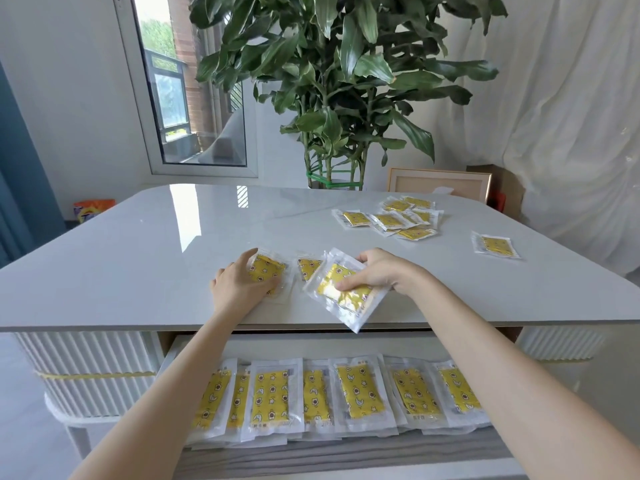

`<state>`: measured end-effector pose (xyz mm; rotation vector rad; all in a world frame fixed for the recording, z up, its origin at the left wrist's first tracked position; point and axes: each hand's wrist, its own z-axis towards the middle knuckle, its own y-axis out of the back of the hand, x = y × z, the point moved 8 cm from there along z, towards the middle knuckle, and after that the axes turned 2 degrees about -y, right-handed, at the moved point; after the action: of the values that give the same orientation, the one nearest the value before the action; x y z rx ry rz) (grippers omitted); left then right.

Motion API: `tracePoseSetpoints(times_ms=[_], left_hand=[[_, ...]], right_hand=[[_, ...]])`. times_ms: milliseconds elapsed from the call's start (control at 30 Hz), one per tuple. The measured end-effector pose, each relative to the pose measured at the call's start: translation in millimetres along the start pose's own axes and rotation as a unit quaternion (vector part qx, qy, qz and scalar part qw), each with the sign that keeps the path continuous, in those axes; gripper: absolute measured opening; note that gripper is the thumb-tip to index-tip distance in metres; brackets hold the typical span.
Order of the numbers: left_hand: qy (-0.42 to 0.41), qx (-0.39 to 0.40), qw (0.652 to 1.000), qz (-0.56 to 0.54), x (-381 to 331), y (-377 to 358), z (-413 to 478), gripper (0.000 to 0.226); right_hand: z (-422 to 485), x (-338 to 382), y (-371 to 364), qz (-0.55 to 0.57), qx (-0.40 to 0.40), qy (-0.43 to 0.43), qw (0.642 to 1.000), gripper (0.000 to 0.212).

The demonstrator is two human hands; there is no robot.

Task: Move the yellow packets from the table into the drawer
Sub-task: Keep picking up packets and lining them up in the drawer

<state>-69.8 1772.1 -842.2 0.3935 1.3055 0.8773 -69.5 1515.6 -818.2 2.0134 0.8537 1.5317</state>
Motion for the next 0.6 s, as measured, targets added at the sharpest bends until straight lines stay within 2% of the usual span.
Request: tracePoseSetpoints(times_ms=[100,200,233,467,533,600], left_hand=[[0.001,-0.012,1.0,-0.017,2.4,0.2,0.9,0.067],[0.004,-0.035,0.998,-0.056,5.4,2.2,1.9,0.061],[0.004,-0.04,0.997,-0.06,5.9,2.8,1.9,0.06],[0.014,-0.061,0.994,-0.087,8.2,5.7,4.8,0.056],[0.016,-0.062,0.993,-0.097,9.0,5.7,5.8,0.056],[0.021,-0.063,0.992,-0.106,10.6,5.1,7.0,0.056]], right_hand=[[10.7,15.6,-7.5,0.11,-0.025,0.021,0.993,0.046],[29.0,20.2,-17.4,0.159,-0.078,0.005,0.984,0.069],[33.3,20.3,-19.8,0.164,-0.092,-0.006,0.982,0.071],[45.4,16.6,-20.4,0.071,-0.159,-0.049,0.983,0.032],[49.3,19.9,-25.5,0.043,-0.141,-0.063,0.987,0.044],[52.3,23.5,-30.8,0.014,-0.128,-0.077,0.989,0.072]])
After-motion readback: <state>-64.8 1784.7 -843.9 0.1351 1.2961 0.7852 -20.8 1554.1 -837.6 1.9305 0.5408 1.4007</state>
